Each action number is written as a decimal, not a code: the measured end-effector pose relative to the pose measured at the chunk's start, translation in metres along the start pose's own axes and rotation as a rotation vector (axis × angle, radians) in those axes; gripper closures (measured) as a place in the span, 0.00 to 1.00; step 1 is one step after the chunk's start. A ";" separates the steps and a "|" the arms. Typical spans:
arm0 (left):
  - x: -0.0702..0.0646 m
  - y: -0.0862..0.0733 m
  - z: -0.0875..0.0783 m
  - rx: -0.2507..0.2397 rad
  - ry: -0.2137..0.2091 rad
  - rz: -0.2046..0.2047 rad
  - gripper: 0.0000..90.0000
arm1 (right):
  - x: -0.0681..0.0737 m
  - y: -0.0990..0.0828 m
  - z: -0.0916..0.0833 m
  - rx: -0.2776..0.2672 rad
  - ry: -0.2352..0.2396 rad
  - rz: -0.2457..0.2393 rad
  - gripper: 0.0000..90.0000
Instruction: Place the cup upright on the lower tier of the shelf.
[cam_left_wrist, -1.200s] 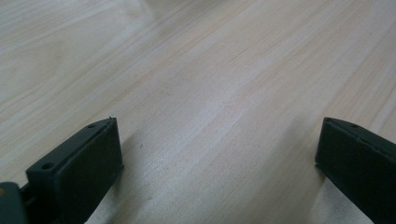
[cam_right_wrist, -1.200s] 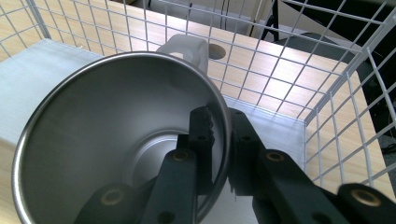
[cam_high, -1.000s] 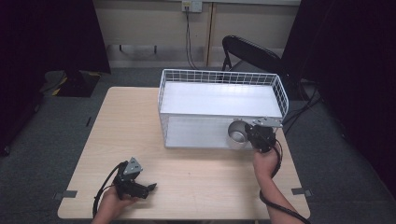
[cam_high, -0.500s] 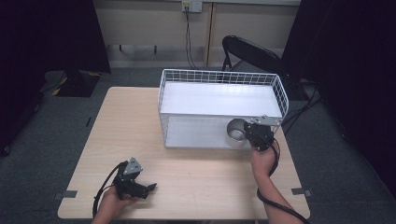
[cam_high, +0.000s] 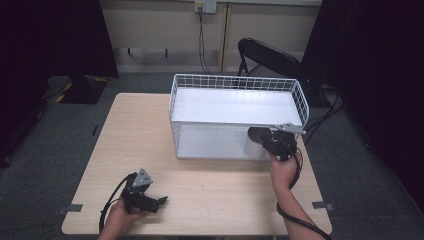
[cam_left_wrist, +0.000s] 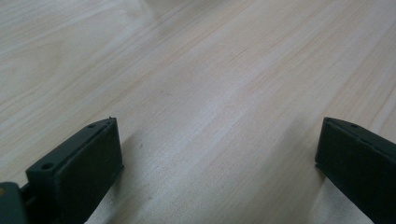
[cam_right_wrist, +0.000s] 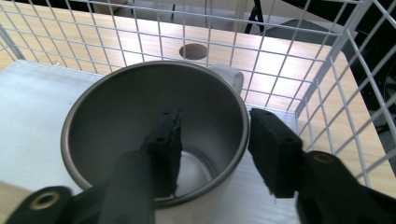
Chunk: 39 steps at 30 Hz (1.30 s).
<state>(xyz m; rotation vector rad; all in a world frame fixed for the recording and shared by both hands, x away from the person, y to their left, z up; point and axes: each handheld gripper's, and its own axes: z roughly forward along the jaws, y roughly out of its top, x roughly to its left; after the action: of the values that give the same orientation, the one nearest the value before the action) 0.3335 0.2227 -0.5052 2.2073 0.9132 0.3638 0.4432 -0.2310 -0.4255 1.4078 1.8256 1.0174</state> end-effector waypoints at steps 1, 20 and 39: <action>0.000 0.000 0.000 0.000 0.000 0.000 0.00 | 0.000 0.000 0.000 0.003 -0.002 -0.005 0.55; 0.000 0.000 0.000 0.000 0.000 0.000 0.00 | -0.005 -0.001 -0.035 -0.003 0.134 0.017 0.31; 0.000 0.000 0.000 0.000 0.000 0.000 0.00 | 0.006 -0.017 -0.020 0.037 0.131 -0.049 0.30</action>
<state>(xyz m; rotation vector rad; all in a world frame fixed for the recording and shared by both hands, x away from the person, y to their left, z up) 0.3335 0.2227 -0.5052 2.2071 0.9133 0.3636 0.4163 -0.2314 -0.4295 1.3394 1.9727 1.0776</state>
